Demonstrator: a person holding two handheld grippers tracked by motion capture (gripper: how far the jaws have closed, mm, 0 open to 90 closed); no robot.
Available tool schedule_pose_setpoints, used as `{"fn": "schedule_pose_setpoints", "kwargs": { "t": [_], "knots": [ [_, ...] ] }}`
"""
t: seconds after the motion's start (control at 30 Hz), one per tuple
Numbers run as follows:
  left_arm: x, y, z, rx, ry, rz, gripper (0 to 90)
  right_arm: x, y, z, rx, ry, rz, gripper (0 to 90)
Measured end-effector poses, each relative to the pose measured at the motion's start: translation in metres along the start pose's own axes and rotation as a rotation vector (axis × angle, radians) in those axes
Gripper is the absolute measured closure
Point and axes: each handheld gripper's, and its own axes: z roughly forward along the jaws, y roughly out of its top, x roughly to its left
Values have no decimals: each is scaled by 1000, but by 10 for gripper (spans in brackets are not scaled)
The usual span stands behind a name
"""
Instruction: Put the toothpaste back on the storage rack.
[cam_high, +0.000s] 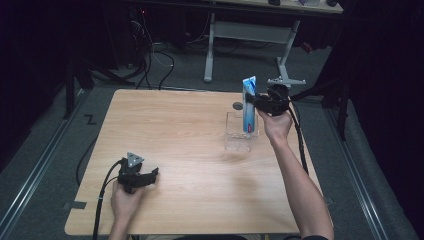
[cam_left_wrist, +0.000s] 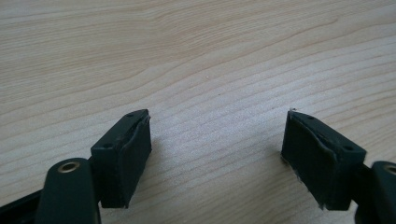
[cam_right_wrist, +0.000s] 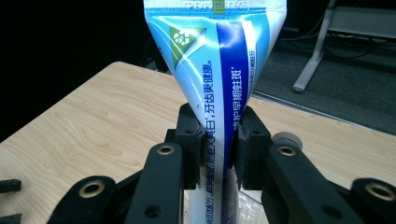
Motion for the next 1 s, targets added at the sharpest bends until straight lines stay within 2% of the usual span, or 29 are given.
{"fn": "schedule_pose_setpoints", "kwargs": {
  "t": [0.37, 1.0],
  "knots": [
    [0, 0, 0, 1, 1, 2, 244, 0, -4, 6, 8, -23, -3, 745],
    [0, 0, 0, 1, 2, 3, 244, -9, -20, 12, 34, -40, 16, 741]
  ]
}}
